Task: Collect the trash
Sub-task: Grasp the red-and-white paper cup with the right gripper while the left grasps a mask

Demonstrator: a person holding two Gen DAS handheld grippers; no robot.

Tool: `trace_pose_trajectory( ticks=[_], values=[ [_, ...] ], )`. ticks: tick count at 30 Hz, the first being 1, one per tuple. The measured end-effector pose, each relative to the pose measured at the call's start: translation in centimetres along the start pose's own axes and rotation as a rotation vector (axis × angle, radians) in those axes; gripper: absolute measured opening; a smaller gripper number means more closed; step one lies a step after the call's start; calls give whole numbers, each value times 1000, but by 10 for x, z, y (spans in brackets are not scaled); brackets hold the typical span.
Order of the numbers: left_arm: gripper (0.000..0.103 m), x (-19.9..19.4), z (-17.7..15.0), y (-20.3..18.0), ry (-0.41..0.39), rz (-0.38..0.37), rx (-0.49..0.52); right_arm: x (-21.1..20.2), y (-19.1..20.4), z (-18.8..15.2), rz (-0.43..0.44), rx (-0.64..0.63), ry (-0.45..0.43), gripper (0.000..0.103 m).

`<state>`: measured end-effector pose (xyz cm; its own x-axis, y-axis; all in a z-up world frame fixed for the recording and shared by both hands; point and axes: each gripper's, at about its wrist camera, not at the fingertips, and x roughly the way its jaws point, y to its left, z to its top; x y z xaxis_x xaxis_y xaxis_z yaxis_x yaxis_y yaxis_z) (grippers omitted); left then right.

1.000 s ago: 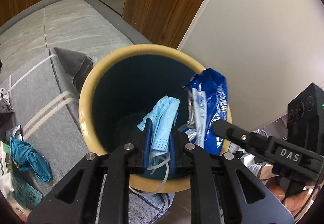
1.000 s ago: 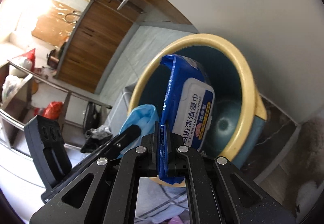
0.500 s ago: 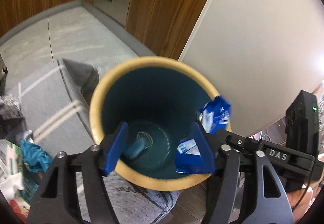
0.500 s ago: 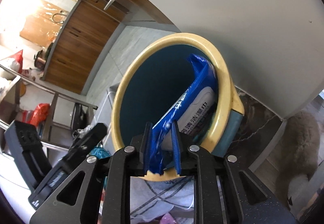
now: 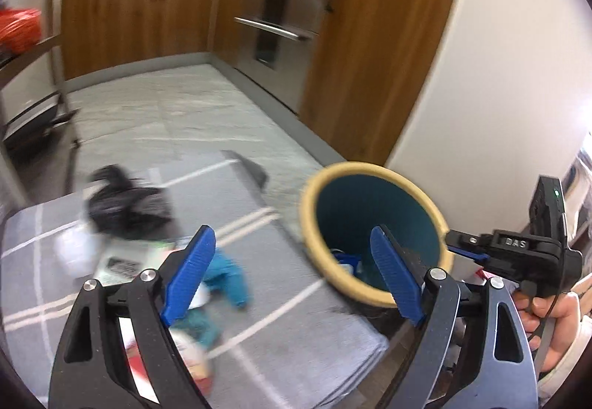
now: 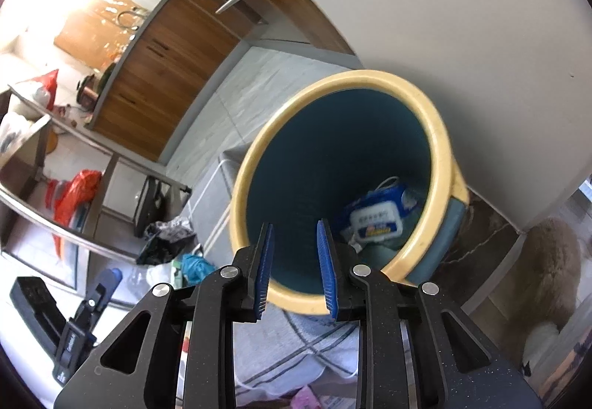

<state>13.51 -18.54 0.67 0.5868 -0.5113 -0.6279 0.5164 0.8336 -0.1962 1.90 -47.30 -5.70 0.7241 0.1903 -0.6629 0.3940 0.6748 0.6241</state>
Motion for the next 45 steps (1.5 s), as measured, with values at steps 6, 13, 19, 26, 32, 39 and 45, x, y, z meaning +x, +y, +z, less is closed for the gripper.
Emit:
trace_pose_trajectory(
  ticks=[6,13,19,26,32,39,45],
  values=[
    [85,-44,-23,73,-51,110,-150,10,30,-17,2,-94,34,32],
    [85,-68,-57,141,-54,199,-310,29,72,-46,-4,-243,93,36],
    [85,-73,-84,176,-22,213,-383,44,107,-76,8,-367,141,42],
    [85,-63,-103,198,40,225,-420,65,145,-107,67,-432,207,44],
    [83,-46,-126,227,127,198,-546,77,174,-135,87,-510,247,47],
    [61,-29,-138,235,189,84,-623,85,198,-167,54,-657,266,53],
    [52,-15,-139,224,239,56,-591,94,208,-183,27,-737,269,56]
  ],
)
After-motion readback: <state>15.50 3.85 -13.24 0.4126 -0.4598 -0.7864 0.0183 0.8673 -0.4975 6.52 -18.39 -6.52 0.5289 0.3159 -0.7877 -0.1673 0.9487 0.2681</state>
